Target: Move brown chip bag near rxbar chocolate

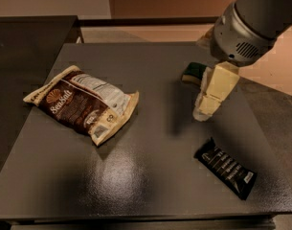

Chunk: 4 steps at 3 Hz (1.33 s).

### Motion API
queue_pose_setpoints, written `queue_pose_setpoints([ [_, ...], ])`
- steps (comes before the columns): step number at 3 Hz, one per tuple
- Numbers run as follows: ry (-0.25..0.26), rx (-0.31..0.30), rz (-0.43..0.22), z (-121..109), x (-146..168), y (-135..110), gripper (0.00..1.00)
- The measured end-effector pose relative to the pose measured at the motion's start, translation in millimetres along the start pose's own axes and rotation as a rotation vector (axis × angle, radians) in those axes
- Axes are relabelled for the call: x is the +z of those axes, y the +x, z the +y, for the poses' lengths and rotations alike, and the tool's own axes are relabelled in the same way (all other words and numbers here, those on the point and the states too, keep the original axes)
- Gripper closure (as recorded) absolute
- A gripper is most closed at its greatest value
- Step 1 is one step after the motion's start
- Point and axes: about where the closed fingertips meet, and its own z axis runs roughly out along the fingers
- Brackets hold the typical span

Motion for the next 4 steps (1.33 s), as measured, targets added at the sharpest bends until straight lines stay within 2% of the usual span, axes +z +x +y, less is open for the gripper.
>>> queue_pose_setpoints([
  [2,-0.066,-0.059,-0.131,7.0,62.7,-74.6,0.0],
  [3,-0.093,-0.05,-0.168,2.4,92.0,-104.3,0.0],
  [4,-0.123,-0.055,-0.166,-5.8,121.2,-124.8,0.0],
])
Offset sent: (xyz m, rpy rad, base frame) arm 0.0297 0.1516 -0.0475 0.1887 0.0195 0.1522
